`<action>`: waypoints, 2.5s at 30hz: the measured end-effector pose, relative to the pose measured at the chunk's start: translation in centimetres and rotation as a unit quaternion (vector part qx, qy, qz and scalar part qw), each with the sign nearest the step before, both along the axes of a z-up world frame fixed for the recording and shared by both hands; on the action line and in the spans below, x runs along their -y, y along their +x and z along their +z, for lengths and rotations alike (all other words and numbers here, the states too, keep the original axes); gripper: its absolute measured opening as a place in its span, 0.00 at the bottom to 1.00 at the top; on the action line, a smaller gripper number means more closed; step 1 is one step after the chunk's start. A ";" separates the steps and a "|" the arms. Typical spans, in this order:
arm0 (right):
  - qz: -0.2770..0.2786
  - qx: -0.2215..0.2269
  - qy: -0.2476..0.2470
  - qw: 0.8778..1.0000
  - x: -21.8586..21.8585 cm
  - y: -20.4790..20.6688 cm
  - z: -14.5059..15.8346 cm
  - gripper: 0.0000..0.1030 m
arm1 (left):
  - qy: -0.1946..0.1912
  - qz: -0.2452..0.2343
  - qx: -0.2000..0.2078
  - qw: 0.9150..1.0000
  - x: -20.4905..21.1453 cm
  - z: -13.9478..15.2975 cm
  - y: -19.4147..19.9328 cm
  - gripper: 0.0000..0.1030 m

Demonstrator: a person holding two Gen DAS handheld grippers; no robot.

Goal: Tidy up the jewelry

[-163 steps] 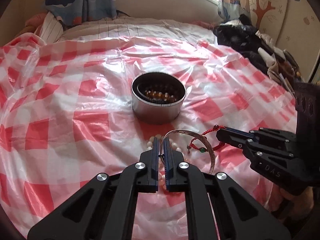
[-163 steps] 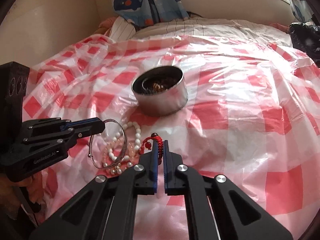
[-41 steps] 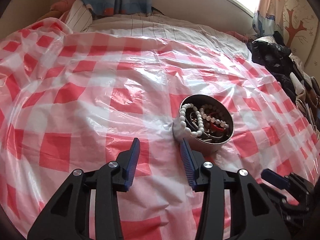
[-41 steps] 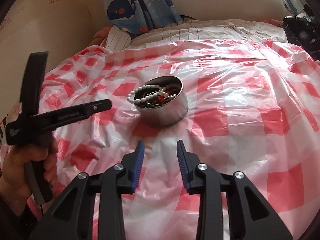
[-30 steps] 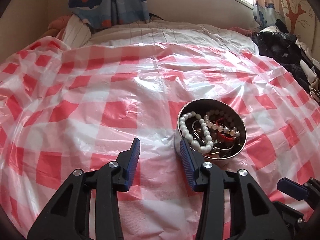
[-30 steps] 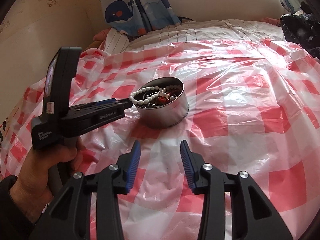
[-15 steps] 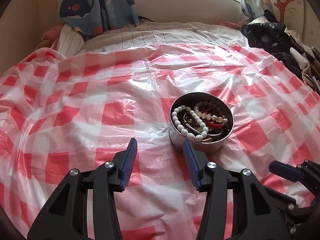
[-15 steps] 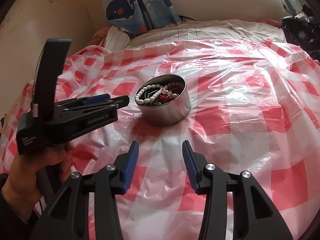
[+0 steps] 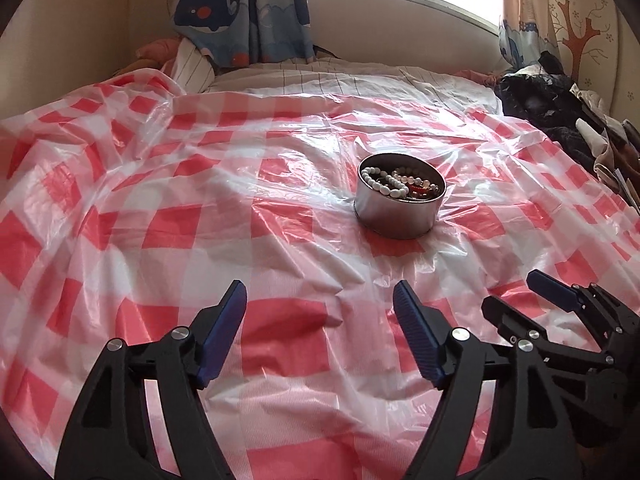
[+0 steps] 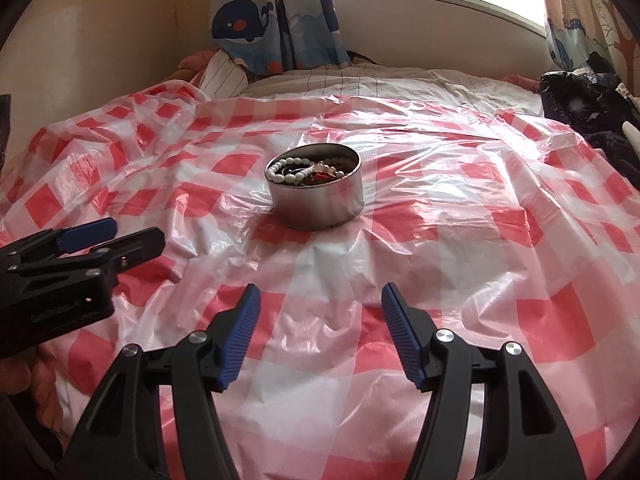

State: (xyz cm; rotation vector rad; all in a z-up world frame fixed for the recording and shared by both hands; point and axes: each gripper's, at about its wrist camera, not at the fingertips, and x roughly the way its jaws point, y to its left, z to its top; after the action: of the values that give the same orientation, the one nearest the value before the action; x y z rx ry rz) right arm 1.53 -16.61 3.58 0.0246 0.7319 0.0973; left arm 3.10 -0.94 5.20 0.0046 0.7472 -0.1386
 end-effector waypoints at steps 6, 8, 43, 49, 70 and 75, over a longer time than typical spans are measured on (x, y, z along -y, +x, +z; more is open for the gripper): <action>-0.056 0.013 -0.008 0.998 1.2 -0.6 -0.6 0.66 | -0.002 -0.005 -0.010 1.000 0.2 -1.7 -0.4 0.72; -0.061 0.010 -0.018 0.998 1.0 -0.4 -0.8 0.70 | 0.000 -0.007 -0.012 1.000 0.5 -2.1 -0.4 0.72; -0.086 -0.059 -0.026 0.994 1.5 1.0 -2.9 0.93 | 0.026 0.011 -0.059 0.998 0.7 -4.6 0.4 0.93; -0.083 -0.056 -0.012 0.995 1.9 1.0 -2.9 0.93 | 0.027 0.012 -0.065 0.997 0.7 -4.8 0.5 0.93; -0.081 -0.052 0.004 0.995 2.0 1.3 -2.8 0.93 | 0.033 0.015 -0.073 0.997 0.8 -5.1 0.8 0.93; -0.081 -0.052 0.004 0.995 2.0 1.3 -2.8 0.93 | 0.033 0.015 -0.073 0.997 0.8 -5.1 0.8 0.93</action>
State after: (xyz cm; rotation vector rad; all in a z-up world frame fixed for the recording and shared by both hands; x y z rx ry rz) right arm 2.84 -18.64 0.73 0.0981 0.8305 -0.0569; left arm 3.93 -1.78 0.07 0.0472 0.8981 -0.0862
